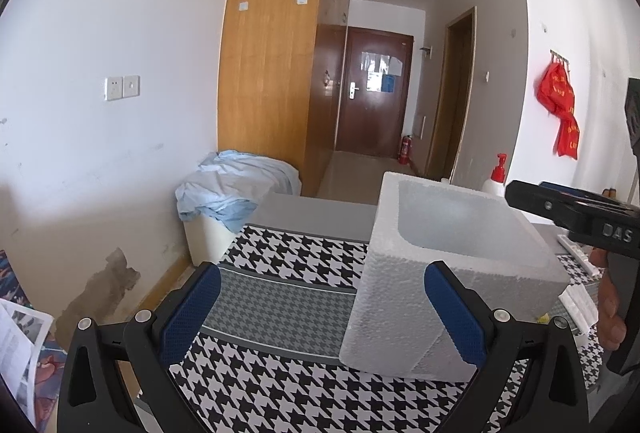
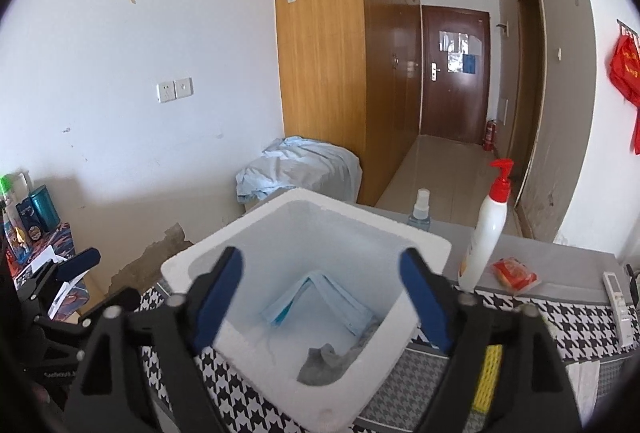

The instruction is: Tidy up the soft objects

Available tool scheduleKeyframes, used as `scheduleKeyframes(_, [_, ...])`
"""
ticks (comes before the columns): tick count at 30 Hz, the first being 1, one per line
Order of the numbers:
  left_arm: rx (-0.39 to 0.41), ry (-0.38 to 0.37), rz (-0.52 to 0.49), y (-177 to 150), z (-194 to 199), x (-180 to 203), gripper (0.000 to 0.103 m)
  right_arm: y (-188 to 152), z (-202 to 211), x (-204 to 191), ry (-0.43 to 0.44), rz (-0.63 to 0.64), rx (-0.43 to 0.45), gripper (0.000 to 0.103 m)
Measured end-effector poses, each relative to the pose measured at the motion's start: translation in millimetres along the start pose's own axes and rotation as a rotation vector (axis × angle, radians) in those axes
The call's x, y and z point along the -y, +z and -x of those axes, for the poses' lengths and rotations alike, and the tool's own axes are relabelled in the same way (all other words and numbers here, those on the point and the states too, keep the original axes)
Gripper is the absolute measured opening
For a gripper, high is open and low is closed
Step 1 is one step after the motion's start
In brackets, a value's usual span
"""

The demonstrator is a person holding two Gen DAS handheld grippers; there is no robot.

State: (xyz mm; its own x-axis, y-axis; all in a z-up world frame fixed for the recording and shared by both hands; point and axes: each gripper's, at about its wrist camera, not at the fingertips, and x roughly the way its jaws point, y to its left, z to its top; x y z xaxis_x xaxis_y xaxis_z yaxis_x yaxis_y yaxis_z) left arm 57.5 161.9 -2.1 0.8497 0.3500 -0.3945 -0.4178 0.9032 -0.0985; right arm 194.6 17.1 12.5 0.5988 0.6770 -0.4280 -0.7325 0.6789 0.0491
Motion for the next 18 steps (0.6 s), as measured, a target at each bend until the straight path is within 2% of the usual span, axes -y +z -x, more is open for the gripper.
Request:
scheduleKeyframes(1, [0.002, 0.001, -0.004, 0, 1, 0, 0.102, -1, 4, 0, 0.004, -0.001, 0.008, 0.097])
scheduleKeyframes(3, [0.004, -0.002, -0.007, 0, 2, 1, 0.102, -3, 8, -2, 0.009, 0.001, 0.014, 0.1])
scheduleKeyframes(18, [0.035, -0.044, -0.02, 3, 22, 15, 0.102, -23, 53, -7, -0.008, 0.014, 0.07, 0.101])
